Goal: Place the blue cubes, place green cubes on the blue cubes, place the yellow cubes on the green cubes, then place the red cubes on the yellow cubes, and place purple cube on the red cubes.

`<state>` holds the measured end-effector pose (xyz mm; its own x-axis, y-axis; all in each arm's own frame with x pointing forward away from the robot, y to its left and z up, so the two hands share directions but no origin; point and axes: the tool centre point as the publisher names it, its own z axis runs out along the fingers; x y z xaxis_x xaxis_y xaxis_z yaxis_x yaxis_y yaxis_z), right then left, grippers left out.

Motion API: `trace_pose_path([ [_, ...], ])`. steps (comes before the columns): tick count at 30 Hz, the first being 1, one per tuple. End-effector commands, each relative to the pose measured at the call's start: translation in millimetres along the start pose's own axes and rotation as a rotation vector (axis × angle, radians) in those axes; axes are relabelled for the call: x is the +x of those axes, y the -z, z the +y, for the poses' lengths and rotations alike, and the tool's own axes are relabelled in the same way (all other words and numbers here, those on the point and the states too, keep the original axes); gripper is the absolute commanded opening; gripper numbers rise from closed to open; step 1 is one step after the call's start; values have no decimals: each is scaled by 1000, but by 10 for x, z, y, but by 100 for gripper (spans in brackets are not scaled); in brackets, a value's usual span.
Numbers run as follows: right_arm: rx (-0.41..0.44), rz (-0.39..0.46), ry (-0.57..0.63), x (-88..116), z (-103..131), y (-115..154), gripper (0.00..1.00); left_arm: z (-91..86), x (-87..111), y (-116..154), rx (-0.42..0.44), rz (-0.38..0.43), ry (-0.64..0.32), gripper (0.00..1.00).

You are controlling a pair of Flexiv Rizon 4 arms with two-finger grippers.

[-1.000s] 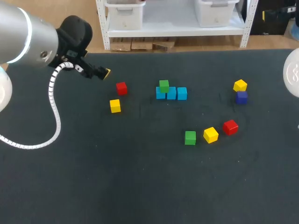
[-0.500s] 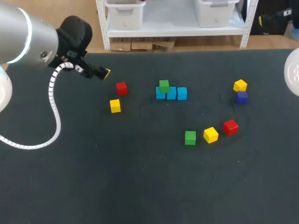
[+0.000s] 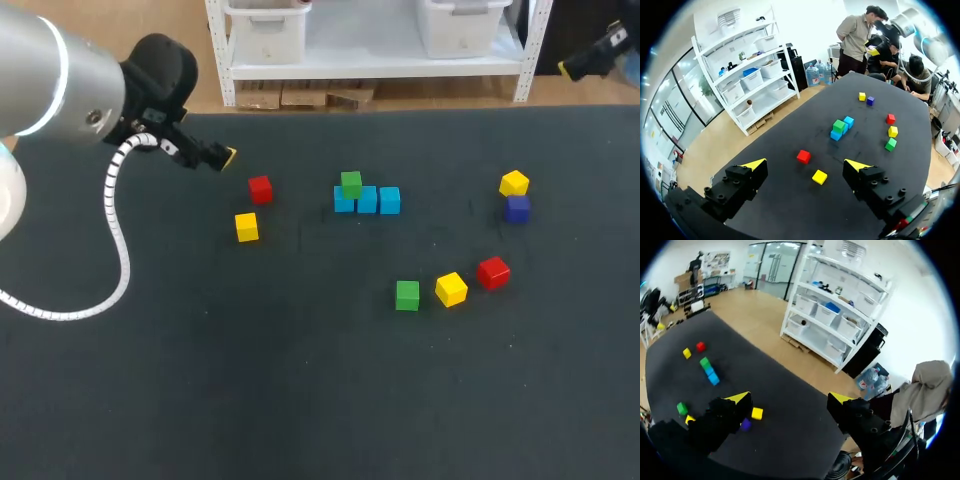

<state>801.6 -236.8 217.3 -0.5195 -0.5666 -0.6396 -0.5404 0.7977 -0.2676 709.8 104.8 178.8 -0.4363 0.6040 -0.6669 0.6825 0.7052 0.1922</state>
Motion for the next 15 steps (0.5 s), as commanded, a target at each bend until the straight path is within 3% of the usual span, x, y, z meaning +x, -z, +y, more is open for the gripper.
trace_pose_path([
  [1,-38,22,64,70,147,157,100,4,1,-5,1,-1,0,100],
  [7,-90,28,157,49,417,184,100,4,1,-5,1,-1,0,100],
  [15,-199,123,383,60,928,22,100,4,1,-5,1,-1,0,100],
])
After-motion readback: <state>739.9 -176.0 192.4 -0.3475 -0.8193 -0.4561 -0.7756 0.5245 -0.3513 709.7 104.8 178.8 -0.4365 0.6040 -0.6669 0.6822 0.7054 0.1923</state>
